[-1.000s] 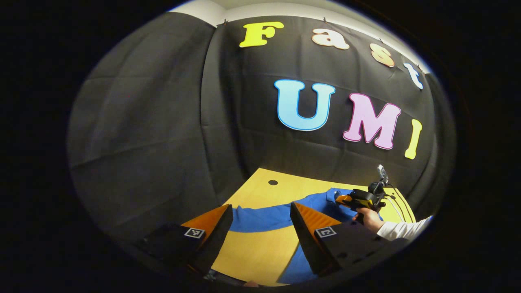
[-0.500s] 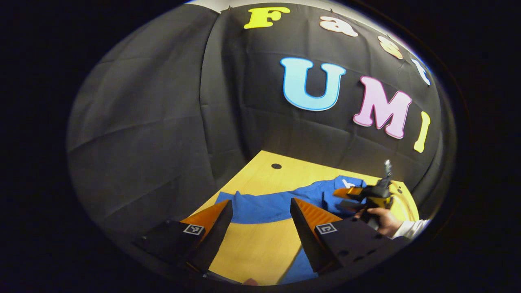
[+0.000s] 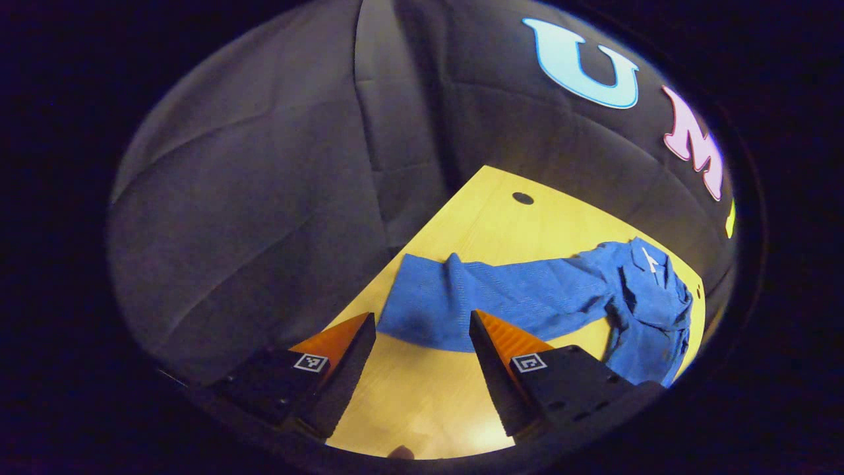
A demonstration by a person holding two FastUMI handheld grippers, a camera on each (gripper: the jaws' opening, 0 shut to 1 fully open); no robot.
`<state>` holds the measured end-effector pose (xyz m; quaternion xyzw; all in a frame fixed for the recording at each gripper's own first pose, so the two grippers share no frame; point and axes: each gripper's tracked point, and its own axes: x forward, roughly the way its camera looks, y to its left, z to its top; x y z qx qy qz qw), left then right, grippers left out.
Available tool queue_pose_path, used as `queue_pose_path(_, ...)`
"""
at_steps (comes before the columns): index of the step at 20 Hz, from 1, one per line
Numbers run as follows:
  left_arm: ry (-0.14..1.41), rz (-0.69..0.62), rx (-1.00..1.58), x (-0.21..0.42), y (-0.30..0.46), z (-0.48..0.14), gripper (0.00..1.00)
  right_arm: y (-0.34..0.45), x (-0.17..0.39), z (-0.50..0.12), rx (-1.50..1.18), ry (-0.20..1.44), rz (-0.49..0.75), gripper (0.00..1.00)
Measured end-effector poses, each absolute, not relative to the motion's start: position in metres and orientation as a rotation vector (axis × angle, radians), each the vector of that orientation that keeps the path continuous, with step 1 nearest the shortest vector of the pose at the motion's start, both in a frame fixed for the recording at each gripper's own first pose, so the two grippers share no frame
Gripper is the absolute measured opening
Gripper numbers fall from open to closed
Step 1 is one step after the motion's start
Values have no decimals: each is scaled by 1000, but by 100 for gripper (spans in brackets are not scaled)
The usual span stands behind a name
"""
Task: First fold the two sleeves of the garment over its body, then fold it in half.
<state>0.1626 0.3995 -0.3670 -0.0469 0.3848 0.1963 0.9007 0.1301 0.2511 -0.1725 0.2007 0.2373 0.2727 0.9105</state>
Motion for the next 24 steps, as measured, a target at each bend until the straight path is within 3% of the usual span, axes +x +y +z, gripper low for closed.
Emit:
queue_pose_path(6, 899, 414, -90, 205, 383, -449, 84, 52, 119, -121, 290, 342, 105, 94)
queue_pose_path(10, 870, 335, -33, 214, 380, -447, 87, 8, 104, -71, 239, 247, -9, 95)
queue_pose_path(11, 879, 305, -14, 218, 380, -448, 72, 7, 100, -55, 245, 226, -14, 95)
queue_pose_path(14, 933, 293, -44, 221, 373, -450, 47, 7, 90, -12, 222, 153, -26, 94)
queue_pose_path(16, 943, 301, -98, 226, 364, -450, 22, -2, 81, 9, 159, 104, -46, 95)
queue_pose_path(17, 945, 291, -110, 227, 365, -450, 8, -4, 78, 21, 139, 77, -51, 83)
queue_pose_path(19, 963, 262, -117, 223, 367, -448, 0, -6, 73, 32, 156, 63, -66, 83)
queue_pose_path(24, 830, 155, -153, 243, 332, -389, 0, -10, 62, 22, 172, 91, -81, 83)
